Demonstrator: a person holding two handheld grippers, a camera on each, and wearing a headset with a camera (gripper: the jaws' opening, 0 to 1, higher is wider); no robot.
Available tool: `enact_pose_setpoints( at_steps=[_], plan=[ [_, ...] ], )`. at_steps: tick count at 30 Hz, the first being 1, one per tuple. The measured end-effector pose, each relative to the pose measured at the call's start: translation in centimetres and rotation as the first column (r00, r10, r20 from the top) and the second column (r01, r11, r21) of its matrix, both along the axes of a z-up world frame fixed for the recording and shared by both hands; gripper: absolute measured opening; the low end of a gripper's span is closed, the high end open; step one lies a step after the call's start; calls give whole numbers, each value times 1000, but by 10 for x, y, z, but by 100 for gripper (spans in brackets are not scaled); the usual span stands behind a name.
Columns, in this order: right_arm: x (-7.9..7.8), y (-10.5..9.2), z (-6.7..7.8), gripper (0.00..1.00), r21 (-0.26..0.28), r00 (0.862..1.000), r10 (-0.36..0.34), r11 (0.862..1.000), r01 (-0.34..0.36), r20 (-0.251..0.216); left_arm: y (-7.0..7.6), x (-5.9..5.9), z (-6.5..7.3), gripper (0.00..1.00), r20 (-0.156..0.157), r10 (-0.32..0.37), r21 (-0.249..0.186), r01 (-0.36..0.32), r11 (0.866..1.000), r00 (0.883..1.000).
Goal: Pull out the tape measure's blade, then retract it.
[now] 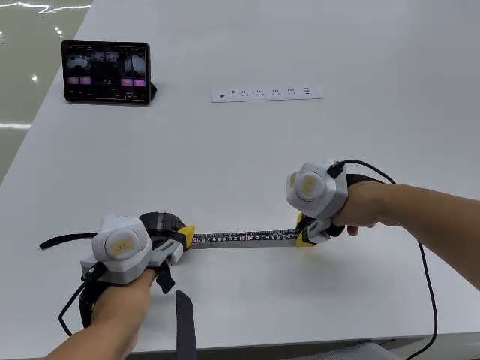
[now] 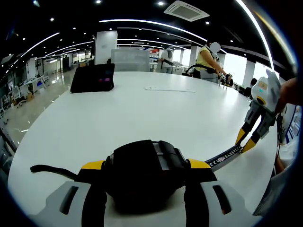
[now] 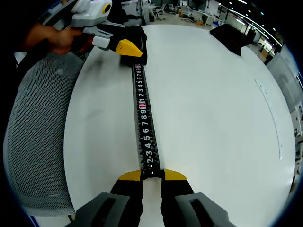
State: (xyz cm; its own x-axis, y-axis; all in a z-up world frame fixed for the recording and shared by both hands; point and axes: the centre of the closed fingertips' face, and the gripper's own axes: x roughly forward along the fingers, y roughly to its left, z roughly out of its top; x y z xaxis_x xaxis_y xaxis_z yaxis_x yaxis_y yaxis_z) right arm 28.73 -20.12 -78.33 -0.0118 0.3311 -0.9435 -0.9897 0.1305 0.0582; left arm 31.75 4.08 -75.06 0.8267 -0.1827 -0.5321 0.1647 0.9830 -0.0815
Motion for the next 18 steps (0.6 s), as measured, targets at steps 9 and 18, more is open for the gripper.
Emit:
enact_pose_setpoints(
  at_steps=[9, 18],
  plan=[
    [0, 3, -1, 10, 0, 1000, -4, 1000, 4, 9, 0, 0, 0, 62, -7, 1, -2, -1, 1000, 1000],
    [1, 6, -1, 10, -2, 1000, -6, 1000, 6, 15, 0, 0, -1, 62, -13, -3, -2, 3, 1000, 1000]
  ],
)
